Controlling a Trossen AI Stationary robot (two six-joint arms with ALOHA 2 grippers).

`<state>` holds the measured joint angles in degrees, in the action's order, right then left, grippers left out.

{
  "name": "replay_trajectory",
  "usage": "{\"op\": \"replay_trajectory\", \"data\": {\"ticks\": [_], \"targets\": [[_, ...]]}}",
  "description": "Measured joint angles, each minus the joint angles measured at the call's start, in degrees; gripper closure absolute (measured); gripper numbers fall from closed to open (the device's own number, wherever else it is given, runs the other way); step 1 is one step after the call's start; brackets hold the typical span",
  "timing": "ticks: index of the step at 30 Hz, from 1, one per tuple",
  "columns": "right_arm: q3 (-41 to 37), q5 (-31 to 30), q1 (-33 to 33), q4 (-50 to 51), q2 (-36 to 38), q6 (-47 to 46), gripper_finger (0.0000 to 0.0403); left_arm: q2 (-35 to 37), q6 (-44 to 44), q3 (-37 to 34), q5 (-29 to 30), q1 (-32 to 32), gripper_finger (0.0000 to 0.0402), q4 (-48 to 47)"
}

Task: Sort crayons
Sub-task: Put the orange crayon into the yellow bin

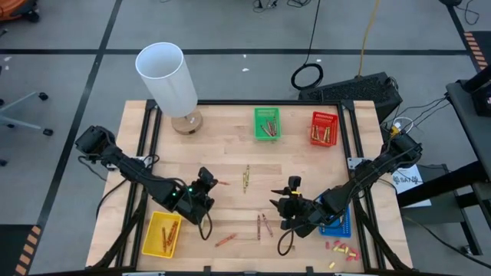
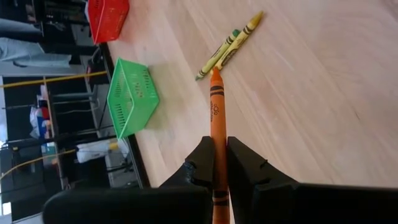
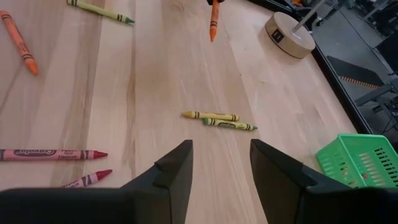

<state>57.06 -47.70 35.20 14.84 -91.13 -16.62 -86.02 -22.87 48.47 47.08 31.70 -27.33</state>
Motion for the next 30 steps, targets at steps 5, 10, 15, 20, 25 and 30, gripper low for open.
{"op": "replay_trajectory", "data": {"ticks": [5,10,15,20,25,30], "targets": [[0.0,0.0,0.0,0.0,0.0,-0.2,0.0259,0.0,0.5,0.0,-0.1,0.0,0.0382,0.0],[0.0,0.0,0.0,0.0,0.0,-1.2,0.0259,0.0,8.9,0.0,-0.3,-0.1,0.0382,0.0],[0.0,0.0,0.0,0.0,0.0,-1.2,0.0259,0.0,15.9,0.0,-0.4,-0.1,0.0382,0.1],[0.0,0.0,0.0,0.0,0.0,-1.1,0.0259,0.0,24.1,0.0,-0.4,-0.1,0.0382,0.1],[0.0,0.0,0.0,0.0,0.0,-0.9,0.0259,0.0,32.0,0.0,-0.4,-0.1,0.0382,0.3],[0.0,0.0,0.0,0.0,0.0,-1.1,0.0259,0.0,43.8,0.0,-0.4,-0.1,0.0382,2.2]]}}
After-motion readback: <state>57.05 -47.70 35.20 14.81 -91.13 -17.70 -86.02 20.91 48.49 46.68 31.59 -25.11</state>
